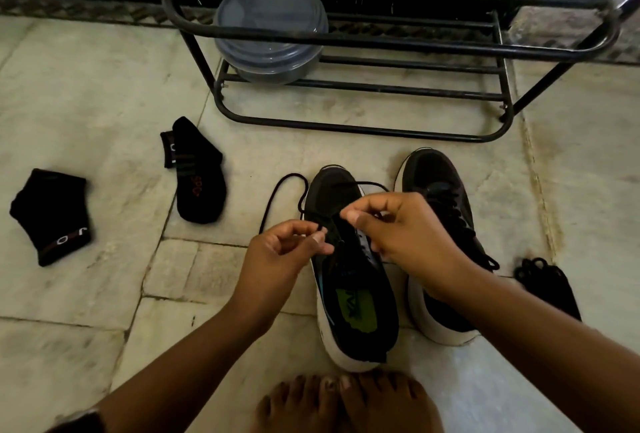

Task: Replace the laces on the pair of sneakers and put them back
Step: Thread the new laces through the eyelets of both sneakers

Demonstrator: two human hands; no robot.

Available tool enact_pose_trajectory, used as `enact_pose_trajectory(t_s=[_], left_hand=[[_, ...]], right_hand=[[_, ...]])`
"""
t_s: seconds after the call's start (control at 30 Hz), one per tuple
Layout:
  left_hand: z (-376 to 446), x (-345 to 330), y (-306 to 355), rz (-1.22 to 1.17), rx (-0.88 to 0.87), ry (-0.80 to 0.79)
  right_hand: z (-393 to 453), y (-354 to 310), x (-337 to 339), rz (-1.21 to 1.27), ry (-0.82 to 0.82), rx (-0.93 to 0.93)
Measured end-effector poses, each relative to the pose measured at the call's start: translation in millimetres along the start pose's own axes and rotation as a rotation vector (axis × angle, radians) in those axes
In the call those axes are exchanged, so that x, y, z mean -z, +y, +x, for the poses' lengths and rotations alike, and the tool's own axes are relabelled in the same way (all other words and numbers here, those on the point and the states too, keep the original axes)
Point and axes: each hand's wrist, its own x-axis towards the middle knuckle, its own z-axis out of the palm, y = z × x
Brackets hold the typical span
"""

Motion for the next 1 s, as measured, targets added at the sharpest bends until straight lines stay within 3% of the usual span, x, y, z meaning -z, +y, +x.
enact_pose_trajectory(t_s=[0.07, 0.1, 0.13, 0.17, 0.2, 0.3, 0.37, 0.47, 0.5, 0.57, 0.8, 1.0], left_hand=[[-1.0, -1.7, -0.6, 0.010, -0.006, -0.048], [-1.3, -1.6, -1.7, 0.050, -0.015, -0.069], [-1.9, -1.4, -2.9, 0.109, -0.032, -0.091], [-2.7, -1.6, -3.6, 0.170, -0.056, -0.109], [-3.6, -2.1, -4.3, 0.221, -0.085, -0.120], [-5.5, -4.3, -5.0, 0.295, -0.130, -0.137], [-5.8, -4.9, -5.2, 0.282, -0.127, -0.139], [-5.9, -5.4, -5.6, 0.229, -0.100, -0.138], [-5.7, -5.8, -6.0, 0.214, -0.091, -0.136], [-3.5, -5.2, -8.1, 0.186, -0.068, -0.100], [8.1, 2.2, -14.4, 0.199, -0.080, 0.027], [24.7, 3.1, -17.7, 0.222, -0.076, 0.064]], right_hand=[[-10.9, 11.7, -7.9, 0.025, -0.087, -0.012], [-22.2, 29.9, -6.0, -0.103, -0.001, -0.066], [-52.4, 55.5, -7.3, -0.255, -0.037, -0.124], [-81.6, 74.8, -21.1, -0.270, -0.153, -0.308], [-108.2, 106.9, -44.5, -0.344, -0.158, -0.394], [-144.7, 164.3, -79.0, -0.463, -0.257, -0.325], [-136.1, 159.6, -71.2, -0.440, -0.245, -0.246], [-80.1, 72.3, -36.2, -0.237, -0.286, -0.194], [-52.3, 46.6, -32.4, -0.147, -0.194, -0.090], [-15.6, 15.7, -13.9, 0.101, -0.103, -0.158], [-6.5, 26.8, 1.3, -0.015, 0.048, -0.285], [-12.3, 33.8, -8.6, -0.114, -0.027, -0.264]])
